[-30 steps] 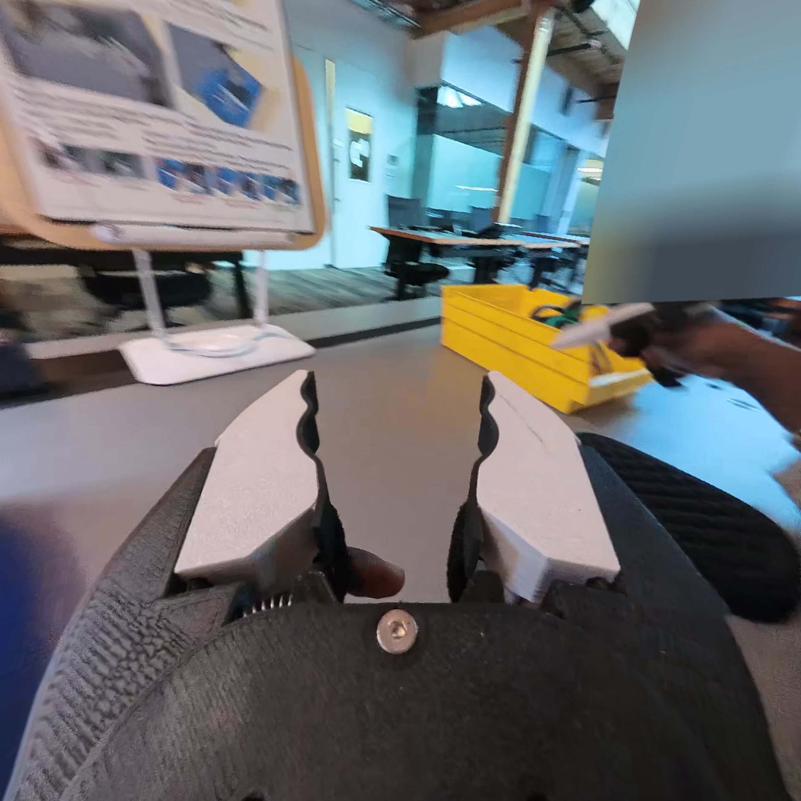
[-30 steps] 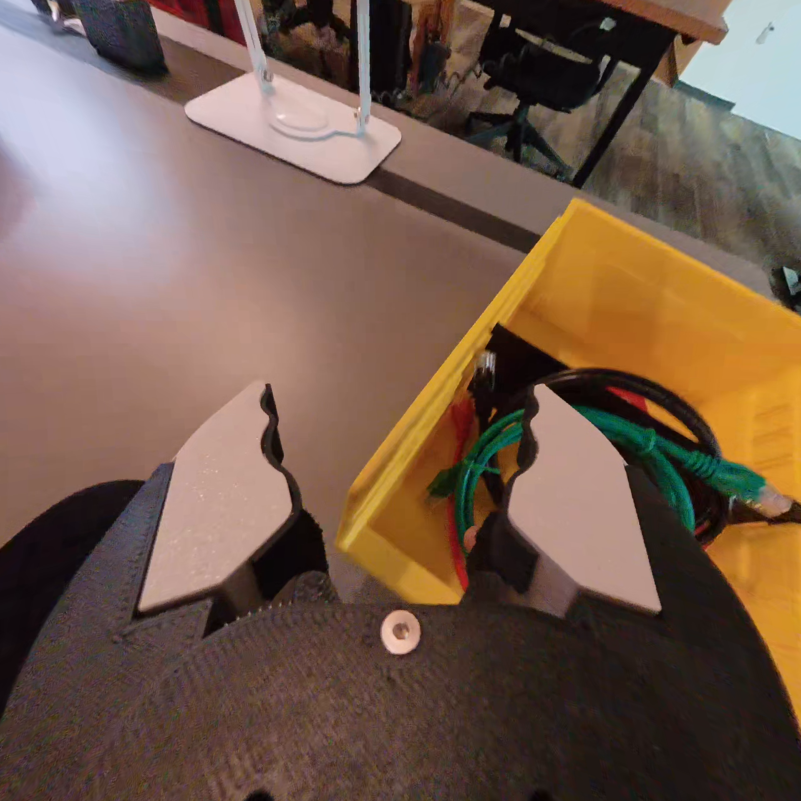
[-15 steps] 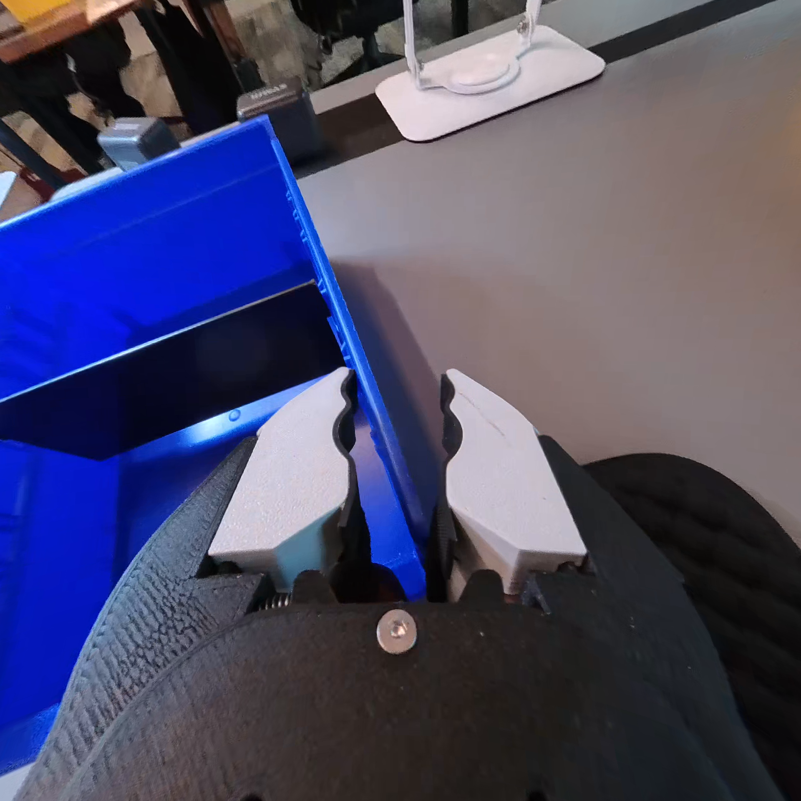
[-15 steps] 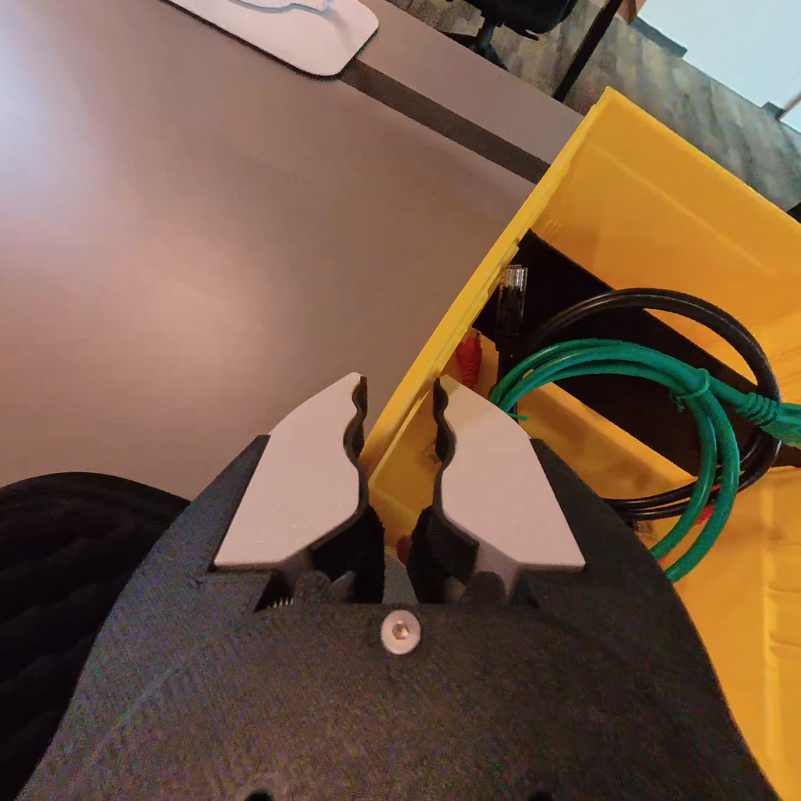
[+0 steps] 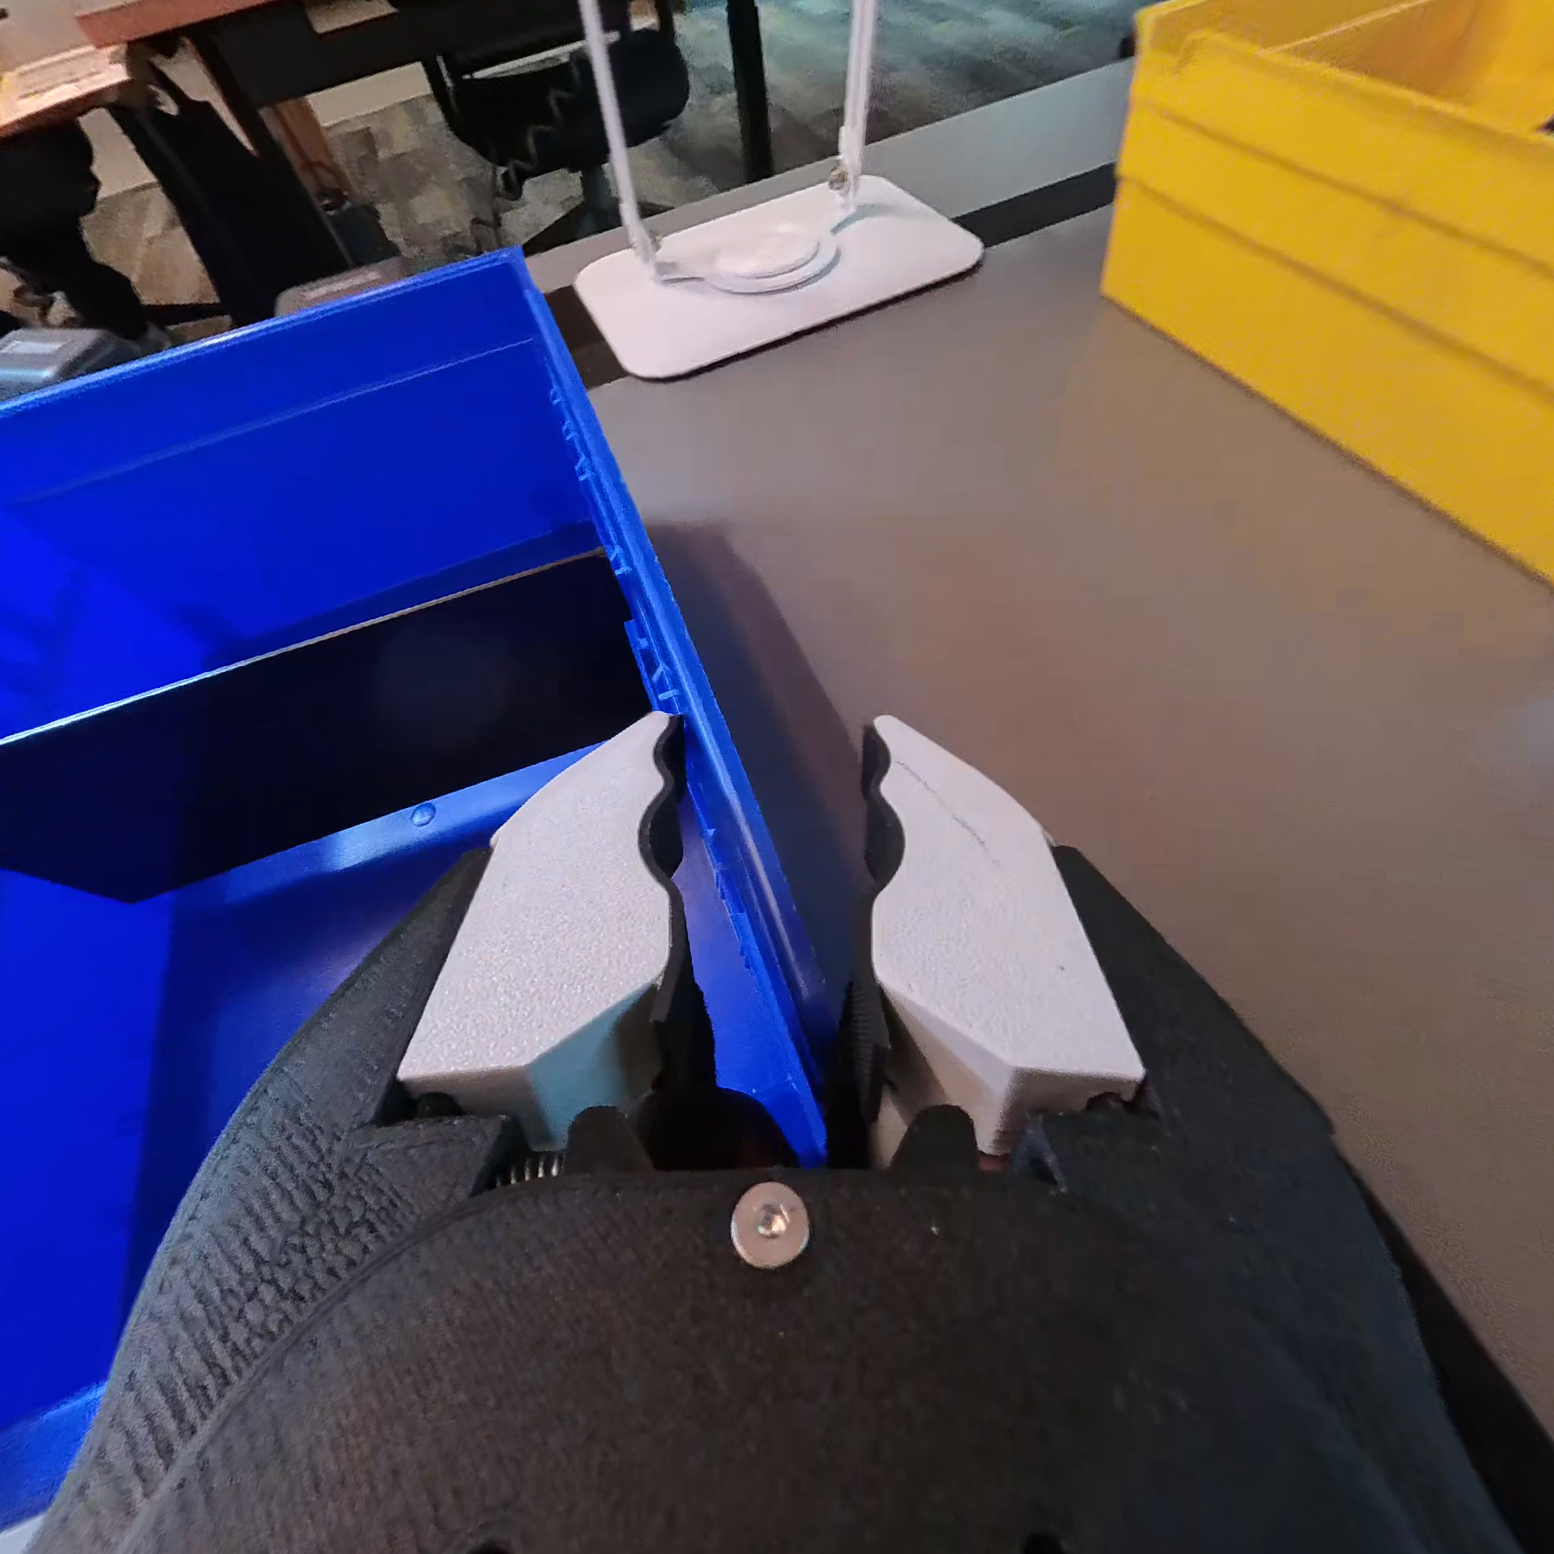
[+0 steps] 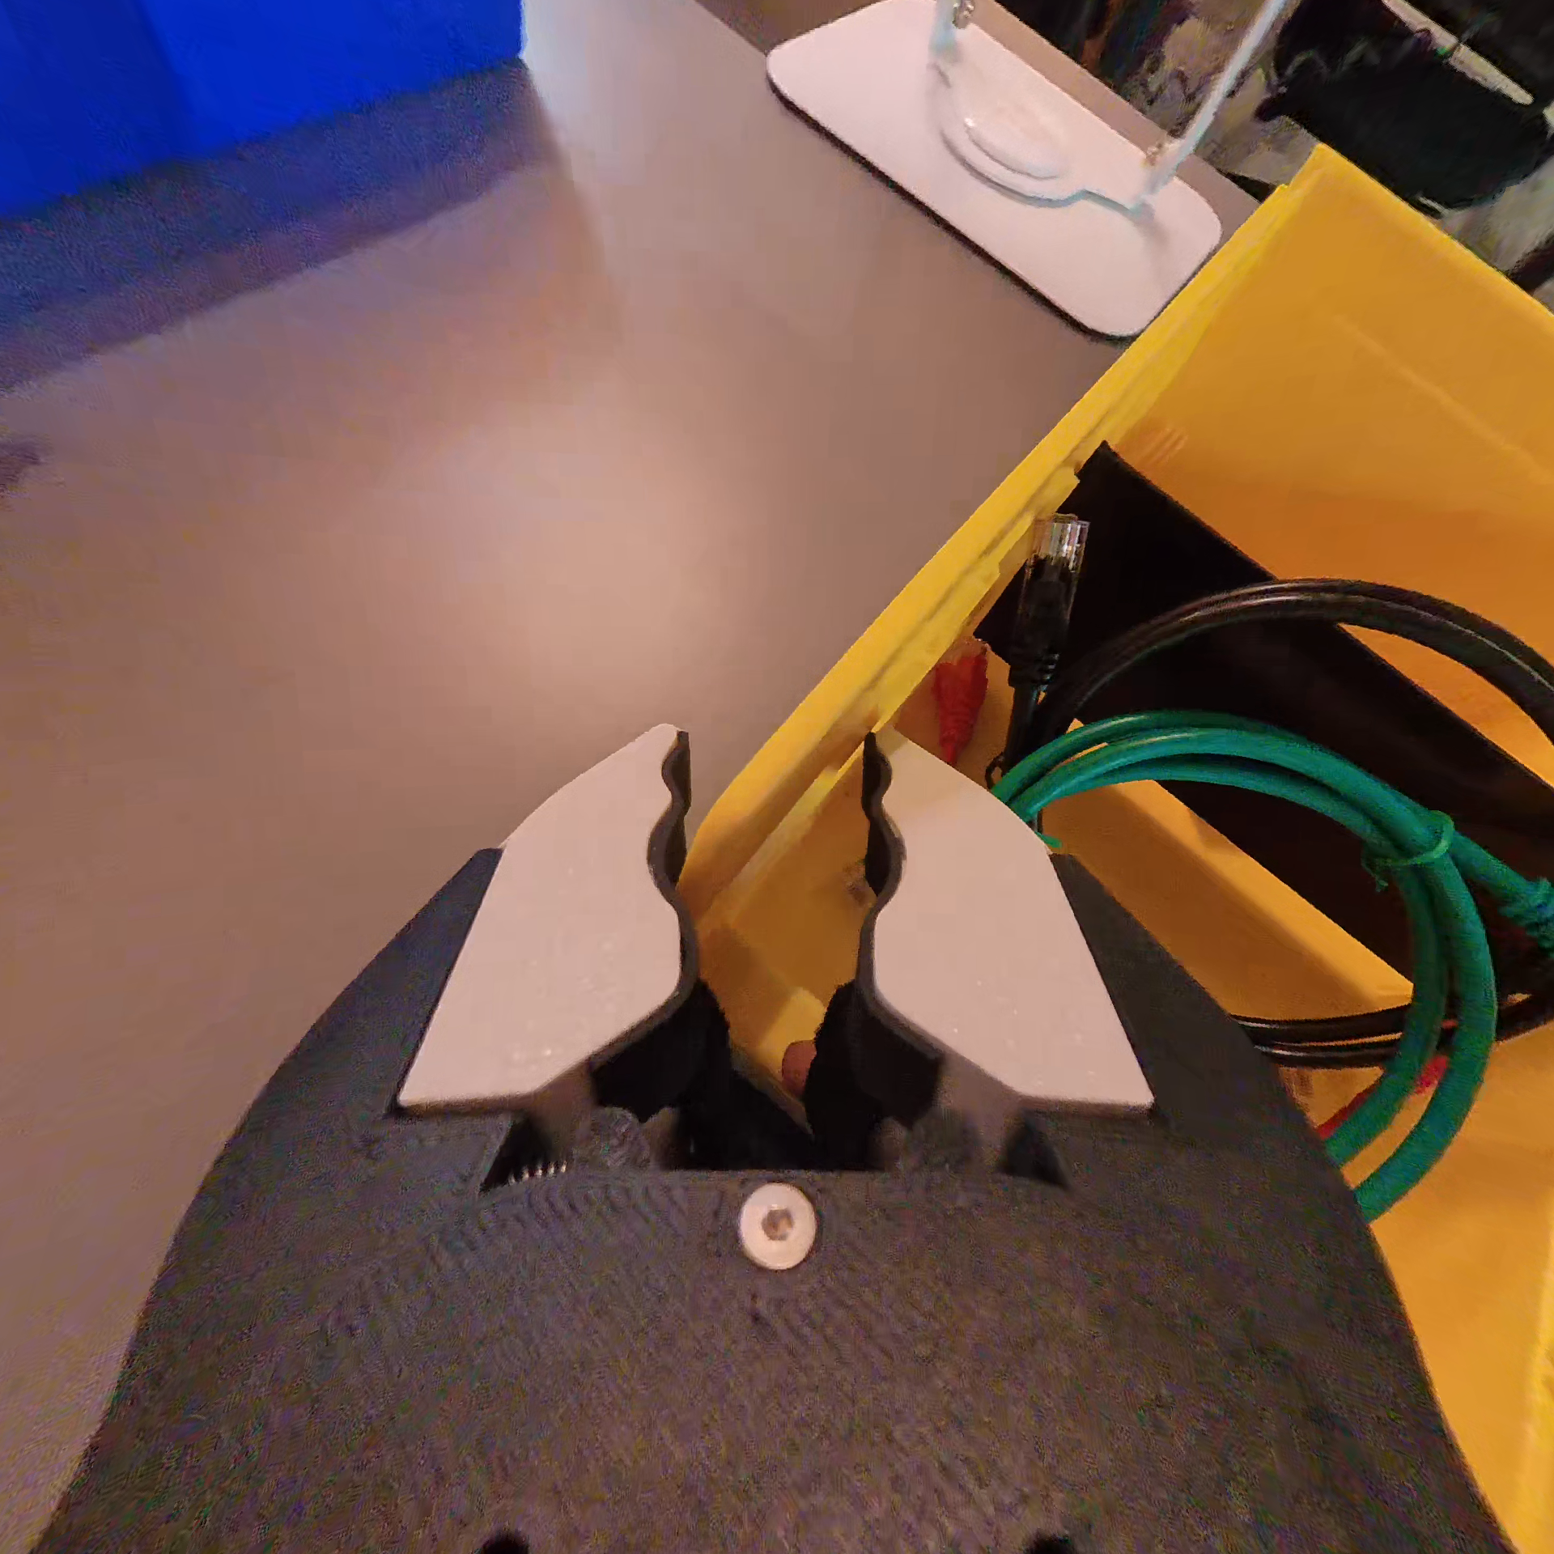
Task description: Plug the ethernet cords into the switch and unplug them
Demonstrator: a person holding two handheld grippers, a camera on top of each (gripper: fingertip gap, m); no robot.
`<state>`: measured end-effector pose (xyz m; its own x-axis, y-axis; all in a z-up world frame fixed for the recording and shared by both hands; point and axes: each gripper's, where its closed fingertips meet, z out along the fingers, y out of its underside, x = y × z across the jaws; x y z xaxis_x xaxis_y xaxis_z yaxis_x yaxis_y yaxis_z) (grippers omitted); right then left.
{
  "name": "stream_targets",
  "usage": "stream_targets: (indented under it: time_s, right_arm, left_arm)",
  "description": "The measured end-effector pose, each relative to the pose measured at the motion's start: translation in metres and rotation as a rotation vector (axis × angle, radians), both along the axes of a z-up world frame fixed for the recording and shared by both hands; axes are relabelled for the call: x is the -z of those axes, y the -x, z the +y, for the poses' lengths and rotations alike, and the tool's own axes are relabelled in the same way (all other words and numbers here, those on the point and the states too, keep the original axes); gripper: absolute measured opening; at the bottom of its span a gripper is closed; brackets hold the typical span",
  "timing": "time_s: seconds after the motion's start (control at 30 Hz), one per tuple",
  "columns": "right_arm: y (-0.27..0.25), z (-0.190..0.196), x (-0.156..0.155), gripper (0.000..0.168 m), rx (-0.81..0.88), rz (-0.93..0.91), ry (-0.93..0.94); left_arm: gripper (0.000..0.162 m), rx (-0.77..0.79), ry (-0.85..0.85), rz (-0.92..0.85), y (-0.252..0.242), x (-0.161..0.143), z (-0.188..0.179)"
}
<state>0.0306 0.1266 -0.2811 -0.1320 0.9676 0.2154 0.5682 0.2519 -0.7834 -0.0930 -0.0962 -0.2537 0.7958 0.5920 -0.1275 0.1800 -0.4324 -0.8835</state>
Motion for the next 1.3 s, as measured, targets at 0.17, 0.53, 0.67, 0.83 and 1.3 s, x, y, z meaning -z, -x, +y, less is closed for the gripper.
stream_targets:
  time_s: [0.17,0.53,0.67,0.83,1.3]
  right_arm:
    - [0.016,-0.032,0.0,0.041,-0.056,-0.003,-0.017]
    - [0.041,-0.092,-0.001,0.054,-0.182,0.034,0.091]
    - [0.048,-0.101,-0.001,0.055,-0.207,0.04,0.086]
    - [0.059,-0.124,-0.001,0.056,-0.26,0.049,0.08]
    - [0.097,-0.211,-0.001,0.057,-0.415,0.058,0.053]
  left_arm:
    - [0.043,0.065,-0.02,-0.006,-0.005,0.0,0.031]
    - [0.051,0.216,-0.183,-0.108,-0.029,-0.003,0.082]
    - [0.042,0.184,-0.169,-0.064,-0.024,-0.003,0.076]
    - [0.013,0.038,-0.115,0.062,-0.005,-0.005,0.057]
    - [0.002,-0.212,-0.114,0.111,0.027,-0.007,-0.005]
